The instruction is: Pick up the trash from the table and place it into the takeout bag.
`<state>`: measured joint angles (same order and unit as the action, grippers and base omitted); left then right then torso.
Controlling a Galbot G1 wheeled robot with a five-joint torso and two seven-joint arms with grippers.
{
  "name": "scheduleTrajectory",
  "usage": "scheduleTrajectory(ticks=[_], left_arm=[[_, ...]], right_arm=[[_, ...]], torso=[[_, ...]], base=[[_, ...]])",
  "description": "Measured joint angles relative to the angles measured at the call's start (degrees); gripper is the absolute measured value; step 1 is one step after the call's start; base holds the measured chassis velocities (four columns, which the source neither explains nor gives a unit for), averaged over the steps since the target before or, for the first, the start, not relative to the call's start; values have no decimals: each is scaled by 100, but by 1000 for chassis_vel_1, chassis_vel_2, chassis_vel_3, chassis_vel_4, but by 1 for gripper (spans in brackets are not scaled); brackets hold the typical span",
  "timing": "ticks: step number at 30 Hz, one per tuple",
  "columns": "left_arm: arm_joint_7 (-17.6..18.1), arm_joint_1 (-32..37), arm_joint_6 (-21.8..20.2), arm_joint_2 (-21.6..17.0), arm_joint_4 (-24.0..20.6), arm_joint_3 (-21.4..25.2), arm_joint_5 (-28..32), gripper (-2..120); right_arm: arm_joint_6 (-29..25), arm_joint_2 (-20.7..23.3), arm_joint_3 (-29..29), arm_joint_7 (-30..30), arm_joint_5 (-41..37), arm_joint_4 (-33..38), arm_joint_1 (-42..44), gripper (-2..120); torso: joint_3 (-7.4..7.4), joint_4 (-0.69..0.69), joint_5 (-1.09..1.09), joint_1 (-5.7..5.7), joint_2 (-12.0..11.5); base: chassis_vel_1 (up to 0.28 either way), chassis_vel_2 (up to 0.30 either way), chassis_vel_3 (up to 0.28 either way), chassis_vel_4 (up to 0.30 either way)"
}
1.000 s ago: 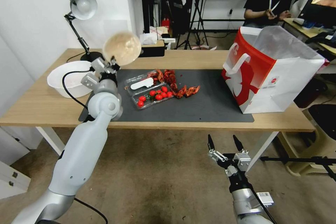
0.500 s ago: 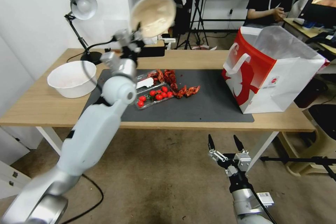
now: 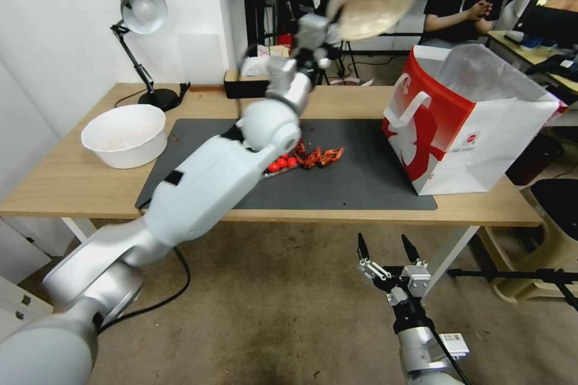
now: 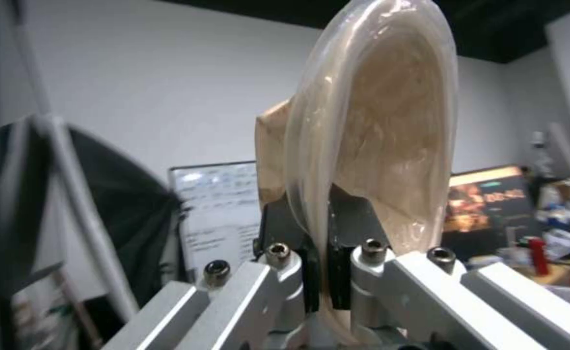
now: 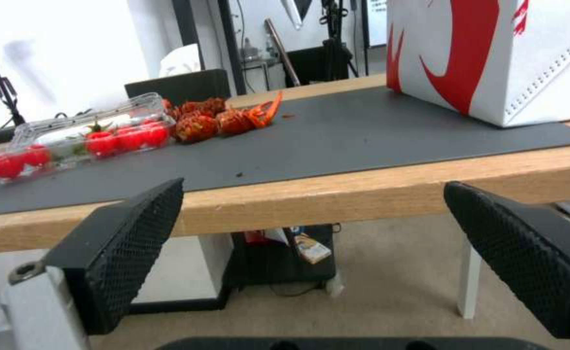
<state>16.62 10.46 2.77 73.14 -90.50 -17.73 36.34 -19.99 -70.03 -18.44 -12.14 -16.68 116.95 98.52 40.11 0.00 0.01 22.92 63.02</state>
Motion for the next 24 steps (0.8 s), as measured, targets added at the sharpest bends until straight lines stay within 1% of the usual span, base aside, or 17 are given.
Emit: scheduleTrajectory(ticks=[1,3,4,5,8,9,11,12,14,15,17,18,20,22,23,24], left_arm=[[0,0,0,0,0,0,0,1],[-27,-220,4,125,83,-241,-52,1],[-52,-397,9,229,158,-446,-75,1],[-52,-397,9,229,158,-446,-75,1],[-129,-744,44,462,331,-859,-86,1],[-129,-744,44,462,331,-859,-86,1],[-263,-953,132,710,532,-1151,-156,1],[-263,-953,132,710,532,-1151,-156,1],[-409,-1053,217,811,673,-1323,-312,1],[-409,-1053,217,811,673,-1323,-312,1],[-605,-1178,316,846,823,-1505,-569,1],[-605,-1178,316,846,823,-1505,-569,1],[-866,-1305,428,847,1001,-1657,-977,1],[-866,-1305,428,847,1001,-1657,-977,1],[-1022,-1382,443,818,1088,-1785,-1274,1],[-1059,-1409,443,804,1117,-1831,-1379,1]], right_arm=[[0,0,0,0,0,0,0,100],[-5,-18,-1,1,1,-32,2,100],[-11,-30,-1,1,3,-47,3,100],[-11,-30,-1,1,3,-47,3,100],[-17,-52,-11,2,7,-51,6,100],[-17,-52,-11,2,7,-51,6,100],[-33,-58,-51,2,9,-49,43,100],[-33,-58,-51,2,9,-49,43,100],[-58,-38,-79,2,9,-47,66,100],[-58,-38,-79,2,9,-47,66,100],[-75,-7,-99,-2,1,-49,67,100],[-75,-7,-99,-2,1,-49,67,100],[-84,13,-101,-4,-6,-71,61,100],[-84,13,-101,-4,-6,-71,61,100],[-92,21,-96,-5,-15,-89,52,100],[-93,23,-94,-6,-19,-89,49,100]], torso=[[0,0,0,0,0],[0,-2,0,0,0],[0,-1,0,0,0],[0,-1,0,0,0],[0,-1,0,0,0],[0,-1,0,0,0],[0,-2,0,0,1],[0,-2,0,0,1],[0,-1,-1,0,1],[0,-1,-1,0,1],[0,0,-1,0,1],[0,0,-1,0,1],[-1,0,-1,0,1],[-1,0,-1,0,1],[0,0,-1,0,1],[0,0,-1,0,1]], base=[[0,0,0,0],[0,0,0,0],[0,0,0,0],[0,0,0,0],[0,0,0,0],[0,0,0,0],[0,0,0,0],[0,0,0,0],[0,0,0,0],[0,0,0,0],[0,0,0,0],[0,0,0,0],[0,0,0,0],[0,0,0,0],[0,0,0,0],[0,0,0,0]])
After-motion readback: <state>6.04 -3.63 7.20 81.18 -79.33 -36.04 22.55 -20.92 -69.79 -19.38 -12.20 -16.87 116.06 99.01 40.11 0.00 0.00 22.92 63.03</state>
